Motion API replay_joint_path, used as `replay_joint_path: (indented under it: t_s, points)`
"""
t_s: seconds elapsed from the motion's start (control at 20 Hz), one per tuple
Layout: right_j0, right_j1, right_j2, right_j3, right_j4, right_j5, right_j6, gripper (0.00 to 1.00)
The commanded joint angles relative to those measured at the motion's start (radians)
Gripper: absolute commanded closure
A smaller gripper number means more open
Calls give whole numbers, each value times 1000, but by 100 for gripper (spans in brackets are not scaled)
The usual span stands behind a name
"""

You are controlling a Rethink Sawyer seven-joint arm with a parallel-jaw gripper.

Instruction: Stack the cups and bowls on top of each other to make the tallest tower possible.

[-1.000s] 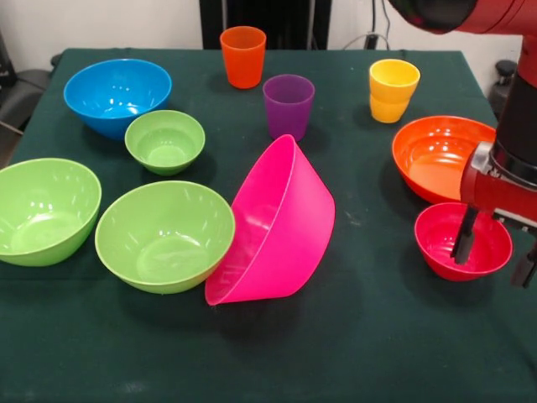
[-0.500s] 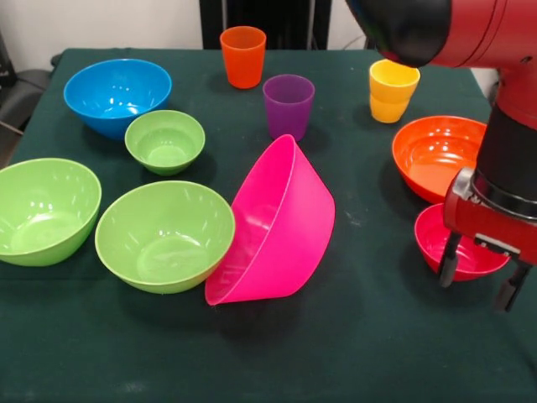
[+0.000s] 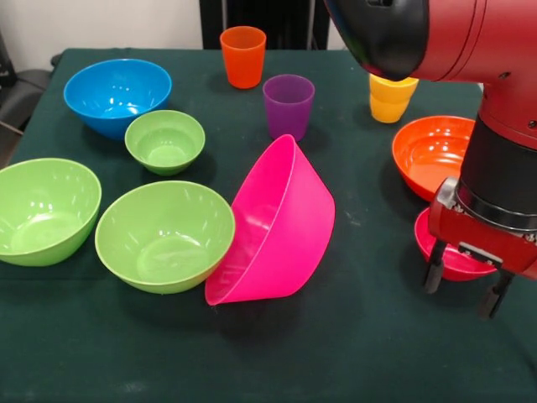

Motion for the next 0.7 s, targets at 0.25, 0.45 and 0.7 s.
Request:
replay_joint_path:
  t_s: [0.25,0.45,0.7]
  points:
    - [5,-31,3,108,12,-35,96,0]
    - [-7,-90,-10,192,33,-26,64,0]
    - [-27,-149,-25,301,60,-52,33,0]
